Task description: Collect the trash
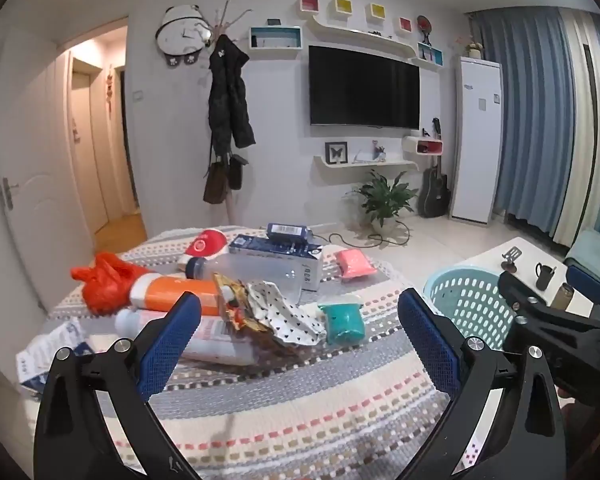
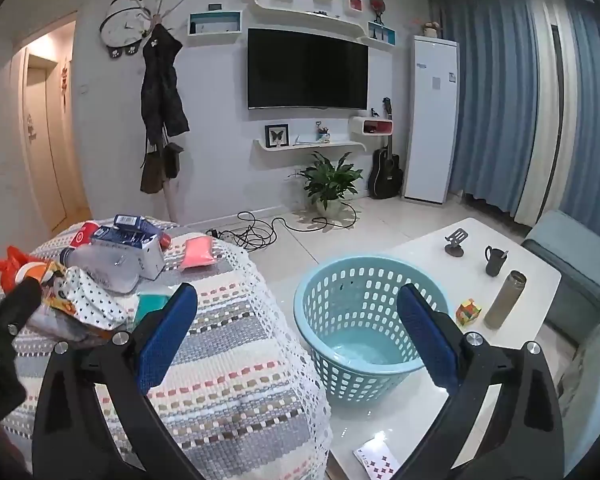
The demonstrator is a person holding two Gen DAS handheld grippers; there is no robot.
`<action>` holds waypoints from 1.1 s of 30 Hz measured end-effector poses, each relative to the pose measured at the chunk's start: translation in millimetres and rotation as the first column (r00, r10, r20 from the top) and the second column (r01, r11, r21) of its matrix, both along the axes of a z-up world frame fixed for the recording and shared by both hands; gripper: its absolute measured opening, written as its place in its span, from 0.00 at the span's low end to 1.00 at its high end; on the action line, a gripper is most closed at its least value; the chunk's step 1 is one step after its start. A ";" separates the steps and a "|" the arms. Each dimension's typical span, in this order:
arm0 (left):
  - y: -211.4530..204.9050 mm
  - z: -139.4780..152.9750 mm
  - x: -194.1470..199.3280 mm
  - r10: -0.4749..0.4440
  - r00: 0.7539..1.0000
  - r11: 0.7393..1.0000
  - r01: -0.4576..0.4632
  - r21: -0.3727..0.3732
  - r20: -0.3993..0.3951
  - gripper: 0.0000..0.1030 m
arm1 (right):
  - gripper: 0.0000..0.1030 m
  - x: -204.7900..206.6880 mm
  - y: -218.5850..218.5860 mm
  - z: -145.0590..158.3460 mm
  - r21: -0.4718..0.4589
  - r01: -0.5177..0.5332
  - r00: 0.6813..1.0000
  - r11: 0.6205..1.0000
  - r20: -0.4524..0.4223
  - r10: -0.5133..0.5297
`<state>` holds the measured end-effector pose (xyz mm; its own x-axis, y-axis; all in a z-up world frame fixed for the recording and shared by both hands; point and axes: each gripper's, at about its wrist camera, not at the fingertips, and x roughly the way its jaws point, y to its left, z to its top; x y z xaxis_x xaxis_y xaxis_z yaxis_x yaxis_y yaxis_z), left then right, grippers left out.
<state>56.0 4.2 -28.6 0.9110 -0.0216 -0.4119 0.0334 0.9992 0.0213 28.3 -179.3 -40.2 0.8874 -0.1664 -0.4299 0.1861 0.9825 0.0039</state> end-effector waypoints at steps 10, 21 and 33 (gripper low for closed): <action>4.8 -21.7 -10.6 0.032 0.999 0.999 -0.032 -0.004 -0.018 0.93 | 0.92 7.2 9.5 -1.2 0.007 -0.038 0.999 0.999 0.007 0.038; 10.6 -20.4 -22.0 0.076 0.997 0.997 -0.076 -0.014 -0.003 0.93 | 0.93 5.6 9.5 -5.1 0.008 -0.038 0.999 0.999 0.010 0.038; 3.9 -21.4 -26.7 0.075 0.997 0.997 -0.075 0.001 -0.011 0.93 | 0.93 9.9 1.0 -12.2 0.036 -0.027 1.000 0.999 -0.014 0.027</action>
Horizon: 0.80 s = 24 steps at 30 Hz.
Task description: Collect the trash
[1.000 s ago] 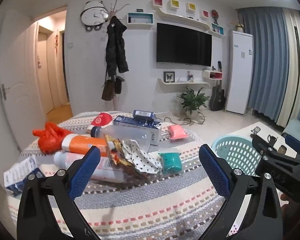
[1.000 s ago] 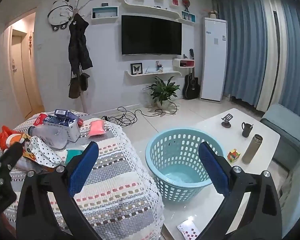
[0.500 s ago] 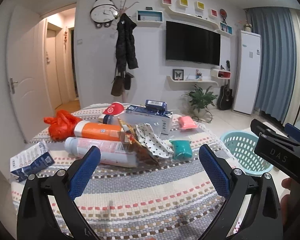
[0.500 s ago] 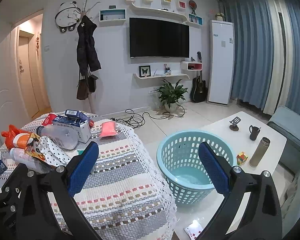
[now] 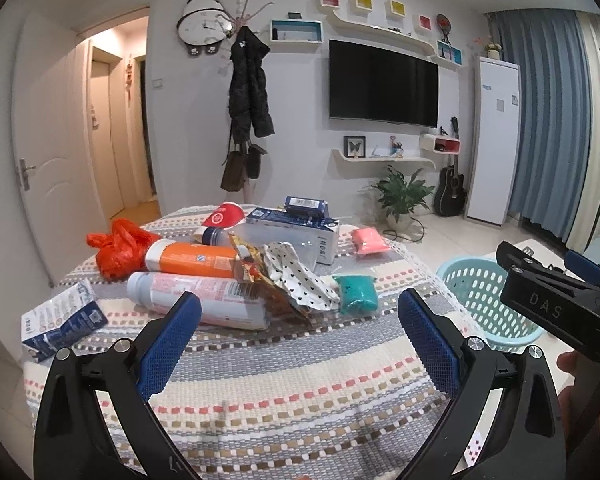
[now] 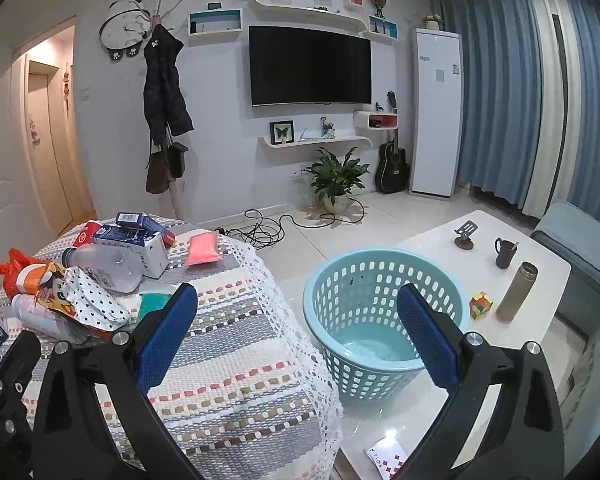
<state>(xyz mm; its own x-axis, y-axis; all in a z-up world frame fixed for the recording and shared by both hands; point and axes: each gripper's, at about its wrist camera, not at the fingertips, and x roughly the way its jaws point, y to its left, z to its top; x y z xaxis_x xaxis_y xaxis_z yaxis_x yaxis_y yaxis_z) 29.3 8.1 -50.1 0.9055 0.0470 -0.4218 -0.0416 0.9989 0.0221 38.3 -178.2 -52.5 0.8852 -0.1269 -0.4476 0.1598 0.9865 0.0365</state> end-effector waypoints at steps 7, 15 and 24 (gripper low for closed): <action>0.5 2.4 1.2 -0.002 1.000 1.000 0.002 -0.007 -0.001 0.93 | 0.93 -2.8 0.5 4.5 -0.022 0.004 1.000 1.000 0.020 -0.003; 2.6 2.1 2.5 0.006 1.000 1.000 -0.006 -0.014 -0.005 0.93 | 0.93 -1.8 2.5 2.3 -0.022 -0.006 1.000 1.000 0.010 0.006; 2.6 1.4 2.0 0.002 1.000 1.000 -0.002 -0.012 -0.005 0.93 | 0.92 -3.6 3.3 2.7 -0.035 -0.005 1.000 0.999 0.017 0.006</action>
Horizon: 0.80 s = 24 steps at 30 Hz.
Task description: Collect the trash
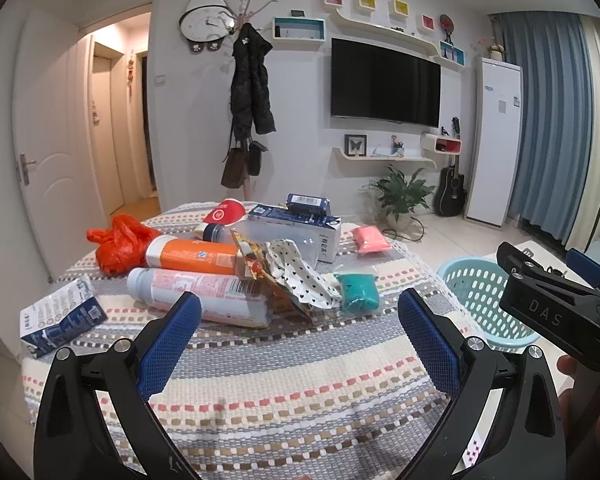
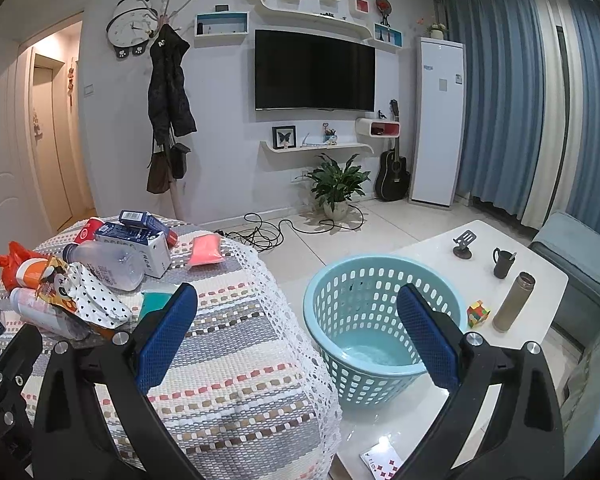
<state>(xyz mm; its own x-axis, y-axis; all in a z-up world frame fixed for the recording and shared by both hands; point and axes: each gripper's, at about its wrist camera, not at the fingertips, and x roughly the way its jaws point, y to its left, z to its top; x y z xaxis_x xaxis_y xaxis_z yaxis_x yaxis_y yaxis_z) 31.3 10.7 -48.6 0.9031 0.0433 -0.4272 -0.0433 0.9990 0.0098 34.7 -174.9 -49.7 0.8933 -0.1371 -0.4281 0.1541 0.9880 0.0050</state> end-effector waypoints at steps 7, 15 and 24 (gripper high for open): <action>-0.4 0.0 0.0 0.001 1.000 1.000 -0.001 0.001 0.000 0.93 | 0.93 -2.1 0.2 1.7 -0.012 0.000 1.000 1.000 0.008 0.000; 2.1 -0.5 -1.2 0.004 1.000 1.000 -0.004 -0.003 0.003 0.93 | 0.92 -3.0 4.6 3.4 -0.021 -0.009 1.000 1.000 0.012 0.009; 9.0 -0.5 -1.4 0.014 1.000 1.000 -0.014 0.002 0.004 0.93 | 0.92 -1.1 6.2 4.5 -0.017 -0.012 1.000 1.000 0.007 0.012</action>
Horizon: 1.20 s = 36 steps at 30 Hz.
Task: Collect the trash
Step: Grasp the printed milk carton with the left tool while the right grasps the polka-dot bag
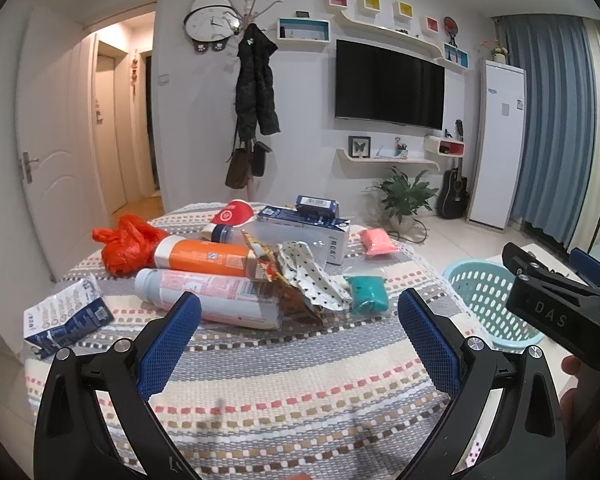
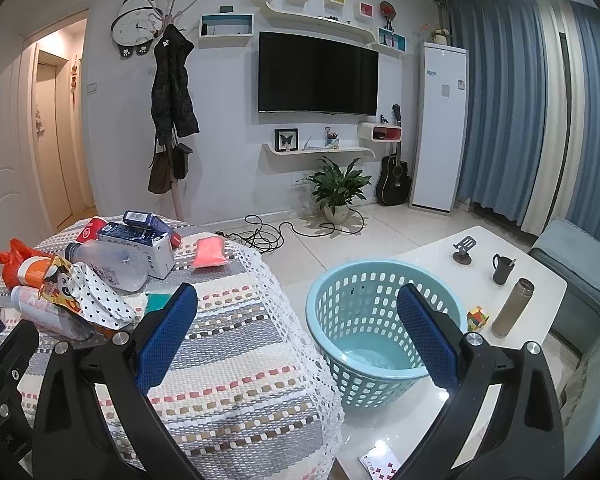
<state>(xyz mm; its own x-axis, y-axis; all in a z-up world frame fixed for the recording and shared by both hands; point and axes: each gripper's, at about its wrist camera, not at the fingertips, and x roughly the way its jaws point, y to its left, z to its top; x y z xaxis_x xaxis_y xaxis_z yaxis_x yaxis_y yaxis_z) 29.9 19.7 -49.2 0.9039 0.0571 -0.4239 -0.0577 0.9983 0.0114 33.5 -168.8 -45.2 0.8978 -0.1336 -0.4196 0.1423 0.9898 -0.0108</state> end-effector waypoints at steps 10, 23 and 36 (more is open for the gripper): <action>81.8 -1.3 -11.2 0.179 0.983 0.984 -0.179 0.014 -0.031 0.93 | 0.73 -0.7 24.3 3.3 -0.045 -0.054 0.998 0.998 0.020 0.055; 250.2 -23.3 -32.5 0.467 0.865 0.875 -0.482 -0.046 -0.181 0.93 | 0.65 8.9 64.2 -11.4 -0.032 -0.165 0.985 0.986 -0.053 0.163; 225.5 -41.8 -21.6 0.126 0.954 0.957 -0.189 -0.219 -0.274 0.88 | 0.65 19.4 75.1 -26.3 -0.021 -0.195 0.975 0.981 -0.114 0.191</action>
<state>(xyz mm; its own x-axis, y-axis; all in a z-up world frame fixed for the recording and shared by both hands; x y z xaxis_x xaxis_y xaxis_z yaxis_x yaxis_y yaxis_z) 8.3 245.3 -91.0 0.7517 0.0579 -0.6570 -0.2410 0.9514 -0.1919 52.9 -93.7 -71.5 0.8559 0.0226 -0.5167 -0.0553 0.9973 -0.0480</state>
